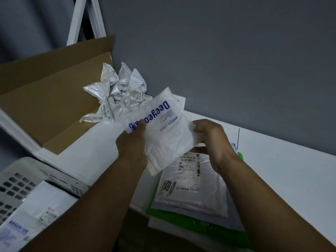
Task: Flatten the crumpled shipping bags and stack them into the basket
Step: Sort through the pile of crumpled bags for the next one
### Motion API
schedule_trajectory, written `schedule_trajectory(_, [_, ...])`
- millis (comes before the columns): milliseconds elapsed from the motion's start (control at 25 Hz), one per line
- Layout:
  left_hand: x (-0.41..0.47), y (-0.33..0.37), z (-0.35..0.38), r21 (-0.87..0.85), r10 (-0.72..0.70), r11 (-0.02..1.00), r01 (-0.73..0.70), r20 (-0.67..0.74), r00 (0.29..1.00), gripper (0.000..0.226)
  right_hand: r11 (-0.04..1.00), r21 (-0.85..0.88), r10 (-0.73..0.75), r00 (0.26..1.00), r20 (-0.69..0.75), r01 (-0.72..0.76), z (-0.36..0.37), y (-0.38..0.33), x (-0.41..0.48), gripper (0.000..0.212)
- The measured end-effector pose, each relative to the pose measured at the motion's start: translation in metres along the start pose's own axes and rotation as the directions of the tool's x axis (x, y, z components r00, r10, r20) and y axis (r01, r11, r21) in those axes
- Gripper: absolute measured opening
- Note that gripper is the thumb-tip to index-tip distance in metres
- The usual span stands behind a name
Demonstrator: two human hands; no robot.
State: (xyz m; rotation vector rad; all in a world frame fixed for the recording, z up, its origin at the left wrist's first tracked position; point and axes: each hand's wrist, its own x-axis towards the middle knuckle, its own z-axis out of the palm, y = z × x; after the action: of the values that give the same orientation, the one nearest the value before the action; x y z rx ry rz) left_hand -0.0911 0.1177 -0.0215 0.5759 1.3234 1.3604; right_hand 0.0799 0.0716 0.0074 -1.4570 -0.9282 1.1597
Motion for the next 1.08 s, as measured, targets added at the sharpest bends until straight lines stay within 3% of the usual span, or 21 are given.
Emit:
schedule_trajectory(80, [-0.005,0.0,0.002,0.055,0.012,0.998,-0.015,0.042,0.999,0.012,0.98,-0.192,-0.053,0.998,0.022,0.056,-0.001,0.001,0.002,0.036])
schedule_trajectory(160, [-0.008,0.0,0.002,0.117,0.027,0.992,-0.037,0.085,0.996,0.01,0.866,-0.487,-0.089,0.993,0.079,0.116,-0.004,0.007,0.006,0.037])
schedule_trajectory(200, [-0.008,-0.001,0.002,0.145,0.037,0.988,-0.051,0.104,0.994,0.009,0.848,-0.517,-0.081,0.993,0.09,0.116,-0.005,0.01,0.007,0.037])
schedule_trajectory(320, [-0.008,-0.003,0.0,0.194,0.066,0.978,-0.081,0.08,0.995,0.014,0.929,-0.367,-0.015,0.997,0.075,0.041,-0.006,0.013,0.004,0.034])
schedule_trajectory(400, [-0.002,-0.009,0.001,0.24,0.107,0.964,-0.116,0.054,0.993,0.024,0.935,-0.353,0.003,0.999,0.048,0.015,-0.005,0.017,0.004,0.037])
schedule_trajectory(520, [0.004,-0.022,0.011,0.349,0.201,0.907,-0.234,0.13,0.971,0.036,0.925,-0.377,0.021,0.997,-0.071,-0.047,-0.012,0.024,0.009,0.055])
schedule_trajectory(680, [0.0,-0.044,0.028,0.52,0.228,0.793,-0.318,0.231,0.946,0.041,0.883,-0.461,-0.013,0.975,-0.221,-0.093,-0.034,0.04,0.016,0.036])
schedule_trajectory(760, [0.005,-0.057,0.034,0.597,0.196,0.745,-0.297,0.23,0.953,0.037,0.836,-0.539,-0.037,0.969,-0.243,-0.103,-0.036,0.055,0.018,0.036])
schedule_trajectory(880, [0.014,-0.067,0.034,0.705,0.015,0.695,-0.142,0.184,0.983,0.035,0.834,-0.537,-0.05,0.953,-0.299,-0.125,-0.041,0.078,0.026,0.04])
schedule_trajectory(960, [0.014,-0.071,0.029,0.742,-0.028,0.658,-0.132,0.198,0.98,0.039,0.82,-0.548,-0.017,0.95,-0.311,-0.165,-0.045,0.085,0.027,0.037])
schedule_trajectory(1040, [0.012,-0.077,0.023,0.753,0.007,0.628,-0.194,0.245,0.97,0.044,0.681,-0.711,-0.072,0.951,-0.302,-0.174,-0.046,0.088,0.023,0.038])
schedule_trajectory(1080, [0.012,-0.079,0.021,0.756,0.032,0.613,-0.23,0.267,0.963,0.044,0.524,-0.84,-0.184,0.943,-0.276,-0.143,-0.043,0.089,0.021,0.04])
